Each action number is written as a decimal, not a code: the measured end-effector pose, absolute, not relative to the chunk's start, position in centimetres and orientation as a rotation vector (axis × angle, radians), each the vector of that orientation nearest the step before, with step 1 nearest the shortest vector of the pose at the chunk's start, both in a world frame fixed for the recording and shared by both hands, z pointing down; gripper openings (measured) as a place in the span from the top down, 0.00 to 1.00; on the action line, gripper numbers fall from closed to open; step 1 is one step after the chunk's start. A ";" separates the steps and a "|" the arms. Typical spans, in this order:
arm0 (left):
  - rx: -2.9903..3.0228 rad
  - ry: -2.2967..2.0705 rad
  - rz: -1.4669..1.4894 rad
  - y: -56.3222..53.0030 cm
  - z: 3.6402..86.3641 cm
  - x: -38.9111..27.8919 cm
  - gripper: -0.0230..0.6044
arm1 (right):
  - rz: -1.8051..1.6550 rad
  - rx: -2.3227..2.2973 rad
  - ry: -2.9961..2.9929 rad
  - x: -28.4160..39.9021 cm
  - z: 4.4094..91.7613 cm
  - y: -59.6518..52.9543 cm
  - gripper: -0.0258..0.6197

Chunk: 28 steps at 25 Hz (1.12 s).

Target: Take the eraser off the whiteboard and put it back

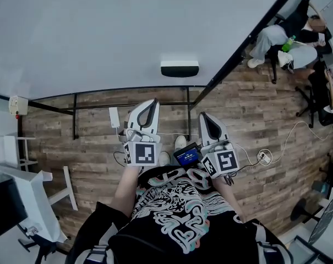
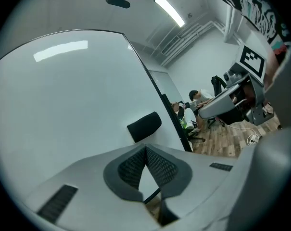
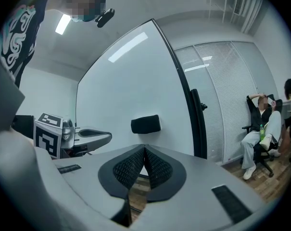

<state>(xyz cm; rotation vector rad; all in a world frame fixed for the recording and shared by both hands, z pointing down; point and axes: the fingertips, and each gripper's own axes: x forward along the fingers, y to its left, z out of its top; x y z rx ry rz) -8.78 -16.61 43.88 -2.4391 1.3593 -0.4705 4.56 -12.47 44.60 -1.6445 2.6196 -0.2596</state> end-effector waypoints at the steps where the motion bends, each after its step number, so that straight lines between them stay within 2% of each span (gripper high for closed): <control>1: -2.431 1.359 -0.476 -16.8 43.9 -8.7 0.93 | -0.257 -1.643 2.621 4.6 44.6 -12.7 0.93; 7: -2.399 1.360 -0.487 -18.0 43.8 -8.2 0.93 | -0.238 -1.629 2.627 5.1 44.3 -14.1 0.93; 9: -2.391 1.361 -0.491 -18.4 43.9 -8.1 0.90 | -0.237 -1.622 2.630 5.1 44.3 -14.4 0.93; 21: -2.277 1.328 -0.558 -20.9 44.3 -6.9 0.81 | -0.235 -1.596 2.655 5.8 44.6 -16.8 0.93; 24: -2.203 1.324 -0.605 -21.5 44.6 -6.9 0.75 | -0.241 -1.592 2.660 5.9 44.8 -17.3 0.93; 28: -2.149 1.314 -0.653 -22.3 45.1 -7.0 0.73 | -0.238 -1.597 2.663 6.3 44.9 -18.1 0.93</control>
